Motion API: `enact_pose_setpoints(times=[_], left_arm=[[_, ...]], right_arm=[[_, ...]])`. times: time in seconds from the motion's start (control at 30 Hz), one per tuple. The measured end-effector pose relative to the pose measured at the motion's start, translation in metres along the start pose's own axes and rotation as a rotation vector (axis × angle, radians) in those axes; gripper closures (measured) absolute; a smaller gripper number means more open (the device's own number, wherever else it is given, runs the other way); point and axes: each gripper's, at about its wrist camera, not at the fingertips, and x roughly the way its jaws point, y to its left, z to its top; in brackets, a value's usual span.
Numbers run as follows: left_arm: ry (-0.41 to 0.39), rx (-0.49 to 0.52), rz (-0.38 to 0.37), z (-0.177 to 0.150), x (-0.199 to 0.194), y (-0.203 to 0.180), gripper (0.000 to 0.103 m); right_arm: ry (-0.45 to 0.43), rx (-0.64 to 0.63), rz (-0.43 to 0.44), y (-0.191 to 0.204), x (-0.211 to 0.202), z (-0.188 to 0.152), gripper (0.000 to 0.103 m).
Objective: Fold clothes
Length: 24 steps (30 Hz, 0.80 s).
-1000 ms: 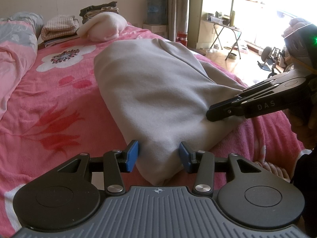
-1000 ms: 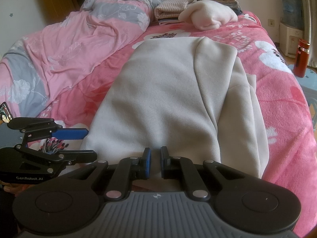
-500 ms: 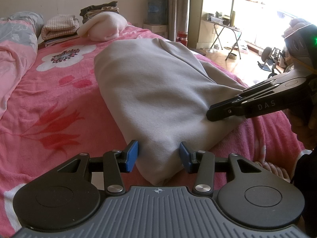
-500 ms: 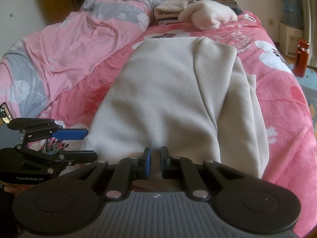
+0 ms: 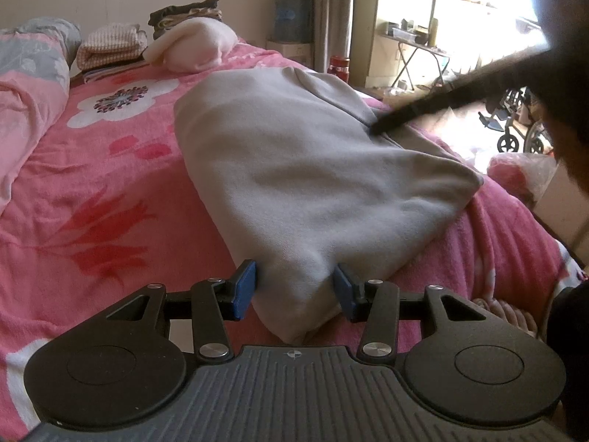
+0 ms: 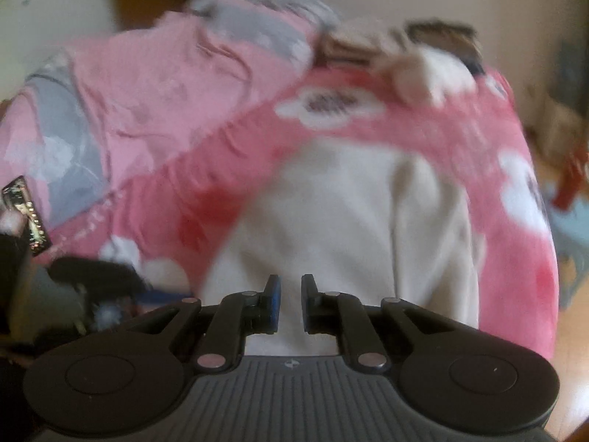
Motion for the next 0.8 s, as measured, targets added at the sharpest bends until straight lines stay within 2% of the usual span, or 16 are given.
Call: enact_pose_setpoints(times=[0.13, 0.23, 0.3, 0.33, 0.4, 0.43, 0.57, 0.67, 0.77, 0.8], left_arm=[[-0.001, -0.002, -0.003, 0.0, 0.0, 0.001, 0.057], [-0.002, -0.005, -0.006, -0.001, 0.0, 0.001, 0.057], [-0.003, -0.004, -0.008, -0.001, 0.0, 0.001, 0.057], [-0.004, -0.005, -0.006, -0.002, 0.001, 0.002, 0.057], [-0.001, -0.017, -0.009, -0.001, 0.003, 0.005, 0.056], [0.001, -0.025, -0.014, -0.001, 0.003, 0.007, 0.056], [-0.003, -0.02, -0.024, -0.005, 0.002, 0.006, 0.056], [-0.009, 0.0, -0.019, -0.007, 0.002, 0.003, 0.056], [-0.011, -0.002, -0.025, -0.007, 0.001, 0.003, 0.055], [-0.011, 0.0, -0.026, -0.007, 0.001, 0.003, 0.055]], right_arm=[[-0.033, -0.182, -0.011, 0.023, 0.026, 0.045, 0.092], [-0.049, -0.267, -0.045, 0.031, 0.062, 0.069, 0.093], [-0.025, -0.274, -0.089, 0.023, 0.097, 0.071, 0.093], [0.016, -0.284, -0.118, 0.012, 0.12, 0.067, 0.093], [0.084, -0.244, -0.091, -0.015, 0.163, 0.046, 0.093], [0.062, -0.217, -0.084, -0.02, 0.164, 0.045, 0.093], [0.104, -0.279, -0.125, -0.004, 0.155, 0.061, 0.093], [0.045, -0.222, -0.112, -0.008, 0.134, 0.079, 0.093], [0.015, -0.178, -0.125, -0.018, 0.138, 0.092, 0.093], [0.075, -0.173, -0.14, -0.026, 0.158, 0.082, 0.093]])
